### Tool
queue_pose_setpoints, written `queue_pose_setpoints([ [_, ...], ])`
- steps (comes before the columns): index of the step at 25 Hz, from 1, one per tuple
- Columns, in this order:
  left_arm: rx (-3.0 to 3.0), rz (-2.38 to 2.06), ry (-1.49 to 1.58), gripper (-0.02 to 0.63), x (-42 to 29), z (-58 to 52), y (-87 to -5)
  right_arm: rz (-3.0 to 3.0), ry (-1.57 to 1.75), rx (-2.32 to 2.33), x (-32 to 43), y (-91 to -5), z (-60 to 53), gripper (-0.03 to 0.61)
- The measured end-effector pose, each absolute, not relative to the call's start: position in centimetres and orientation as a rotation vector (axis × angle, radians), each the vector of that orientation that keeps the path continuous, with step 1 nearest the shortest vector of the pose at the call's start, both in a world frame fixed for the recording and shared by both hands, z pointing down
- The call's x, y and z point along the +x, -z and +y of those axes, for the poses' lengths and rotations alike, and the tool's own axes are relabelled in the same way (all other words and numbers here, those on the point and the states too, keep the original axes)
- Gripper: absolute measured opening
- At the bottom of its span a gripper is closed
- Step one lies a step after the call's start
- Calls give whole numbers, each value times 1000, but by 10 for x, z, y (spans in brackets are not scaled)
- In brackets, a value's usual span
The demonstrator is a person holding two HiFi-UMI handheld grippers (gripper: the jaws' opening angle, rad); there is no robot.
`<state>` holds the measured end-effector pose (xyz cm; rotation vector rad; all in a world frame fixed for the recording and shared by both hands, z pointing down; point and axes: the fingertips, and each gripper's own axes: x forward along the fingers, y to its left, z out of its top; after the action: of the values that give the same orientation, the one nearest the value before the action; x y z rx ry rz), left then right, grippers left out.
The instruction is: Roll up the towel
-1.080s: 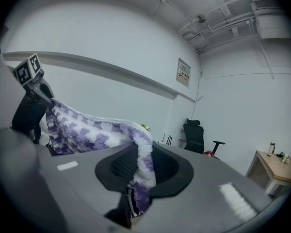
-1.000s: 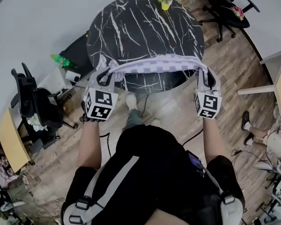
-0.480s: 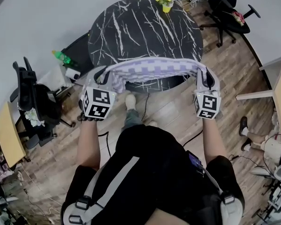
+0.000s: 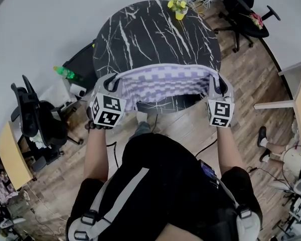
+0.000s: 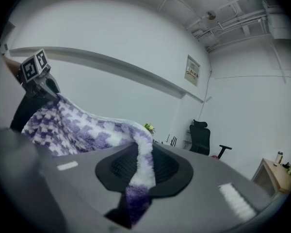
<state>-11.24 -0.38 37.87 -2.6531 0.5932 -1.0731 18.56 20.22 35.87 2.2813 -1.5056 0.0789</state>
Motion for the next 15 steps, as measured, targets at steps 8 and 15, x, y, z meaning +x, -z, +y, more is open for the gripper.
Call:
queue_pose_setpoints([
  [8,-2659,513,1125,51,-88,-56,-401,-1463,-143,2273,203,-374,150,64],
  [15,-2654,413,1169,51,-70,-103,-428,-1395,-196,2234,215,-398,109,64],
])
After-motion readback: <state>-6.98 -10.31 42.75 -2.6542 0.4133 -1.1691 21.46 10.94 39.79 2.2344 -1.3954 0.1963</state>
